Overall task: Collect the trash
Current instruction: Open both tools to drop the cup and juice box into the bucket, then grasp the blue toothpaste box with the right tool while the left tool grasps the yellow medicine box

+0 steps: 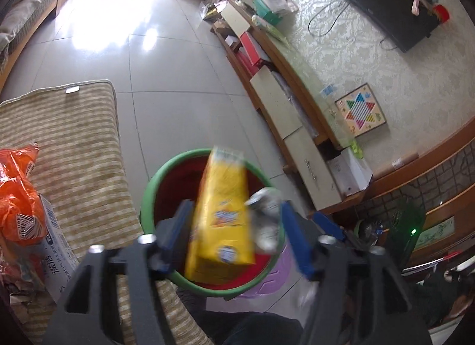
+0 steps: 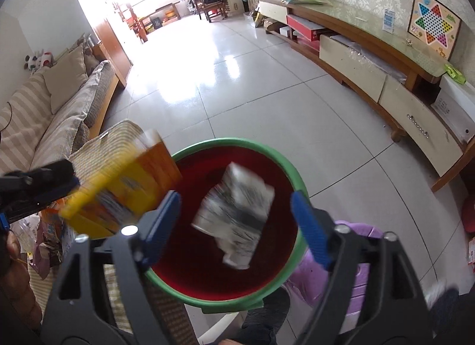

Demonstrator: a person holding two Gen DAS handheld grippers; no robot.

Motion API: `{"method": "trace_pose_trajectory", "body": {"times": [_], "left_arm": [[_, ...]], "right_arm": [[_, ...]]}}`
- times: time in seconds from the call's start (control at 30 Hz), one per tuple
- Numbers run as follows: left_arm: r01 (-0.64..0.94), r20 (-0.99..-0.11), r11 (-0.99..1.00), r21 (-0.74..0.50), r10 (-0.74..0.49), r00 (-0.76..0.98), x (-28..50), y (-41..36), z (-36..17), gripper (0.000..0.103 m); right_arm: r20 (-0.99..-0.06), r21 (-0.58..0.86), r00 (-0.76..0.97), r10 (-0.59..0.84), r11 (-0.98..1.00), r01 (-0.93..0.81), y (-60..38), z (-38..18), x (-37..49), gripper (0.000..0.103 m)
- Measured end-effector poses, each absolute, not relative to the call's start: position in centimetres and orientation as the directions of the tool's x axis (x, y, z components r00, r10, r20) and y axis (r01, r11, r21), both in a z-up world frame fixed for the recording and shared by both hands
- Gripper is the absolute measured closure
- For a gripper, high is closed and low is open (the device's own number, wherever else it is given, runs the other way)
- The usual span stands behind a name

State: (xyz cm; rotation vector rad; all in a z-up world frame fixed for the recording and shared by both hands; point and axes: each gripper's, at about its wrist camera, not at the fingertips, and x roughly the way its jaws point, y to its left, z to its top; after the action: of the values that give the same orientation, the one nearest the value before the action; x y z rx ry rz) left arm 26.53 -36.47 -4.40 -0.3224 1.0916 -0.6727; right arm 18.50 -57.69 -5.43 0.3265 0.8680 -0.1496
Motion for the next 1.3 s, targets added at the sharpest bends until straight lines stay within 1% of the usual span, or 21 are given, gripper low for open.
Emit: {"method": "trace_pose_trajectory", "body": {"times": [0.07, 0.13, 0.2, 0.27, 0.3, 0.37, 0.47, 0.67, 0.77, 0.93, 1.03, 1.13, 1.2, 1.3], "left_arm": [[0.338, -0.697, 0.757, -0.559, -0.65, 0.303, 26.5, -35.9, -3.9, 0.037], [0.328, -0.69, 0.758, -0.564, -0.651, 0.318, 26.5, -35.2, -3.4, 0.037], [0.321, -0.679, 0.76, -0.565, -0.649, 0.342, 26.4, -34.2, -2.6, 0.034], [0.315, -0.68, 0.776, -0.547, -0.631, 0.374, 26.2, -33.3, -1.8, 0.024], [0.313, -0.681, 0.787, -0.532, -0.617, 0.393, 26.1, -32.7, -1.3, 0.022], [0.307, -0.685, 0.809, -0.502, -0.588, 0.429, 25.8, -31.6, -0.4, 0.008], [0.297, -0.69, 0.837, -0.459, -0.546, 0.475, 25.0, -29.3, 1.1, 0.008], [0.259, -0.692, 0.868, -0.425, -0.495, 0.525, 22.6, -23.7, 3.1, 0.008], [0.213, -0.707, 0.892, -0.399, -0.447, 0.548, 21.2, -20.1, 3.6, 0.008], [0.134, -0.722, 0.933, -0.333, -0.343, 0.601, 18.6, -12.9, 4.3, 0.008], [0.1, -0.723, 0.942, -0.321, -0.312, 0.616, 17.3, -9.4, 4.4, 0.008], [0.055, -0.729, 0.955, -0.291, -0.259, 0.634, 15.8, -5.9, 4.0, 0.008], [0.016, -0.742, 0.96, -0.279, -0.226, 0.631, 14.9, -4.0, 3.3, 0.008], [-0.037, -0.743, 0.95, -0.311, -0.218, 0.633, 13.9, -0.9, 2.1, 0.008]], "right_arm": [[-0.768, 0.219, 0.64, 0.006, 0.942, 0.255, -57.5, -5.3, 18.4, 0.023], [-0.767, 0.218, 0.642, 0.003, 0.942, 0.255, -57.2, -5.1, 18.3, 0.018], [-0.762, 0.212, 0.647, 0.0, 0.945, 0.25, -56.8, -4.7, 18.2, 0.015], [-0.756, 0.201, 0.655, -0.009, 0.948, 0.245, -56.3, -4.2, 18.0, 0.01], [-0.752, 0.195, 0.659, -0.014, 0.95, 0.243, -56.0, -3.9, 18.0, 0.006], [-0.745, 0.187, 0.667, -0.019, 0.954, 0.236, -55.5, -3.3, 17.9, 0.005], [-0.749, 0.172, 0.662, -0.02, 0.959, 0.224, -53.9, -2.7, 17.9, 0.005], [-0.736, 0.152, 0.676, -0.008, 0.973, 0.176, -49.0, -0.5, 17.2, 0.005], [-0.73, 0.162, 0.682, 0.032, 0.978, 0.128, -45.9, 0.4, 16.9, 0.005], [-0.739, 0.129, 0.671, 0.057, 0.99, 0.057, -40.0, 1.0, 16.6, 0.005], [-0.729, 0.099, 0.681, 0.073, 0.995, 0.0, -36.8, 1.2, 16.1, 0.005], [-0.705, 0.165, 0.692, 0.157, 0.985, -0.056, -34.4, 1.1, 15.5, 0.005], [-0.702, 0.137, 0.695, 0.152, 0.988, -0.077, -32.8, 1.0, 15.5, 0.005], [-0.729, 0.091, 0.668, 0.149, 0.988, -0.122, -30.7, 0.2, 15.8, 0.005]]}}
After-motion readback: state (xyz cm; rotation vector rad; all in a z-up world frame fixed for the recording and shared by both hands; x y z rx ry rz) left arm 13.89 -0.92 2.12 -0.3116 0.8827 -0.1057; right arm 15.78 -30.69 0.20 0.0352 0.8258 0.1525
